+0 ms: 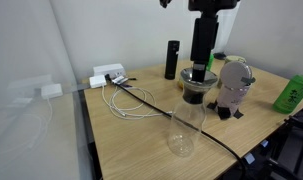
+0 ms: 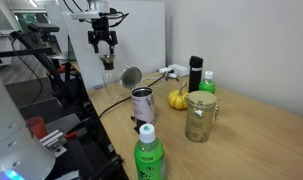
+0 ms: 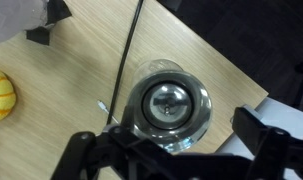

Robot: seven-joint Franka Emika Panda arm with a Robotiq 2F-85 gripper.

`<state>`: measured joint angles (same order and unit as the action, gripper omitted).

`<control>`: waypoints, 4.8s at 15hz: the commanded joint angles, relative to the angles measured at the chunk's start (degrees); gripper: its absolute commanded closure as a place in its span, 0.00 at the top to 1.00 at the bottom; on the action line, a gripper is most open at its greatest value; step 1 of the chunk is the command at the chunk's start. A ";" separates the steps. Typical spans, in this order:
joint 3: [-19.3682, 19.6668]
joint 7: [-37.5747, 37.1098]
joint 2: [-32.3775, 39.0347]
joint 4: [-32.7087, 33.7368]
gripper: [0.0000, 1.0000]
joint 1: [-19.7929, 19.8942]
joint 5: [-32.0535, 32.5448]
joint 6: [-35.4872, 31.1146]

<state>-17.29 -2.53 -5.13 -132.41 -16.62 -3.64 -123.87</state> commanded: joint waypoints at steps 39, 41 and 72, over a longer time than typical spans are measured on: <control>0.13 -3.99 1.46 -0.09 0.34 0.10 1.92 -1.00; 0.34 -3.80 2.14 -0.09 0.35 0.17 1.85 -1.24; 1.80 -12.28 -4.15 2.92 0.01 1.55 3.31 1.31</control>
<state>-15.16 -11.09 -6.88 -128.82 -16.20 -2.46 -123.44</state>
